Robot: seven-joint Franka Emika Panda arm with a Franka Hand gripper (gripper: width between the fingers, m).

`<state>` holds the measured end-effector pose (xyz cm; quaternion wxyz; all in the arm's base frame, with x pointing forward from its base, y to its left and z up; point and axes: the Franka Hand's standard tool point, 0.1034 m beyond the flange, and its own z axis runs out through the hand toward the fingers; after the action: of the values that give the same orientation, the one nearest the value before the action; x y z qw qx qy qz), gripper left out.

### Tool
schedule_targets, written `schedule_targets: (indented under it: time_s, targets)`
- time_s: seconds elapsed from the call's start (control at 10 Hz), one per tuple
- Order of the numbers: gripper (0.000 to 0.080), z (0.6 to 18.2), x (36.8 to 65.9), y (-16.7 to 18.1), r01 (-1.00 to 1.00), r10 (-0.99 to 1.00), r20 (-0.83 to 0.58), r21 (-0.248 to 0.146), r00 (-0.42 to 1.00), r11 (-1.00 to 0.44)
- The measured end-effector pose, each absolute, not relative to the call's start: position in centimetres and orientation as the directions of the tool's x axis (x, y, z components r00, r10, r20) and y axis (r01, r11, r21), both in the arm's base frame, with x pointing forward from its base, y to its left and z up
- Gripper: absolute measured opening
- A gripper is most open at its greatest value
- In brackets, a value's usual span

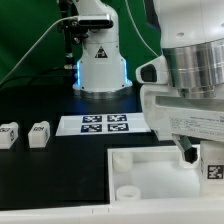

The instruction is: Assemble one leg

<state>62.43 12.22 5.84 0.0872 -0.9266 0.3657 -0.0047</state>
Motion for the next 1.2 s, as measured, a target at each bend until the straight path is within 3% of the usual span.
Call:
schedule_targets:
  time_s: [0.1,0.3,0.4,0.5,0.6,1.0,1.2]
  targets:
    - [0.0649,6.15,62.60,12.29,-0.570,-0.572,-0.026,-0.137,0.820,-0.810]
    - [0.0649,6.47,63.00,12.19,-0.450,-0.454,0.011,-0.122,0.891,-0.885]
    - [0.0603,6.44,62.99,12.22,-0.488,-0.492,0.005,-0.123,0.870,-0.864]
    - [0.0467,6.43,62.99,12.20,-0.486,-0.490,0.005,-0.122,0.872,-0.865]
    - [0.0330,6.43,62.96,12.35,-0.579,-0.583,-0.012,-0.127,0.812,-0.805]
    - [0.0294,6.39,62.97,12.40,-0.898,-0.896,-0.090,-0.117,0.435,-0.424]
    - [0.0294,6.31,63.12,12.57,-0.987,-0.980,-0.142,-0.095,0.140,-0.128]
